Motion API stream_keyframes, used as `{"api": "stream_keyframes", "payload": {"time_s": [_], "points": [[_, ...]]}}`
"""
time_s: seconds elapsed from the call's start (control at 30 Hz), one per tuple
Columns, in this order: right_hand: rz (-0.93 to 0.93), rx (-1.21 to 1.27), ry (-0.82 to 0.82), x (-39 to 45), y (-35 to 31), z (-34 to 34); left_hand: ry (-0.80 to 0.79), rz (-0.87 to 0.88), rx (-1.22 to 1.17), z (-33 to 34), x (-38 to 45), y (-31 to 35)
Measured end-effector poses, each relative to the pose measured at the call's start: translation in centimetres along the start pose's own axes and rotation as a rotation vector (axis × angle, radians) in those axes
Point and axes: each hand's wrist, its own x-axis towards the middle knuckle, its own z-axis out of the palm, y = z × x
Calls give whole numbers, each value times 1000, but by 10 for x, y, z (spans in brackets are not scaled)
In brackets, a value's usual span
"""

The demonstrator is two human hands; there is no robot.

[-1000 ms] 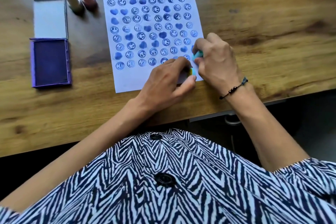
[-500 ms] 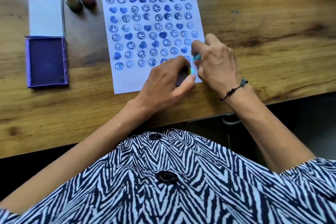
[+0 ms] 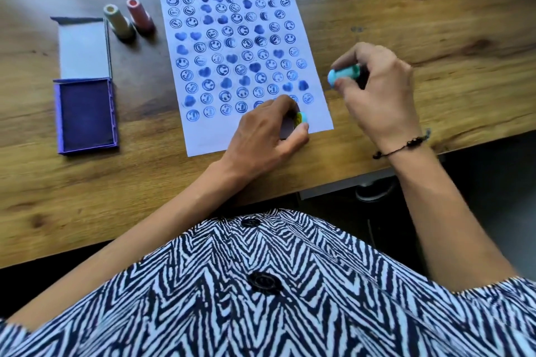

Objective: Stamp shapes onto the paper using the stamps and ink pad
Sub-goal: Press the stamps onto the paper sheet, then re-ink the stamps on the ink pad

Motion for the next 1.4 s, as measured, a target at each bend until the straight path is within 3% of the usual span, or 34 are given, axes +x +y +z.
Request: {"api": "stream_keyframes", "payload": {"time_s": [0.27,0.47,0.6,0.87,1.0,1.1,1.17,1.27,1.4], "points": [[125,140,-75,-16,4,-4,14,-57,-70,-1,1,1],[185,570,-166,-23,-12,3,31,-223,-477,-11,0,3],[138,666,-245,-24,-26,12,98,-254,-575,-18,-2,0],[101,812,-391,-20,-54,32,256,-325,-581,-41,-16,-9],[106,881,-488,-13,-78,49,352,-354,-412,-65,-24,-13],[-40,668,-503,2,-100,74,388,-434,-167,-87,-24,-21],[-274,377,-439,16,-117,94,523,-510,-93,-99,-28,-26],[-576,30,-380,30,-138,116,682,-568,-159,-110,-36,-27],[-767,-244,-489,37,-150,124,722,-600,-263,-116,-47,-26]]}}
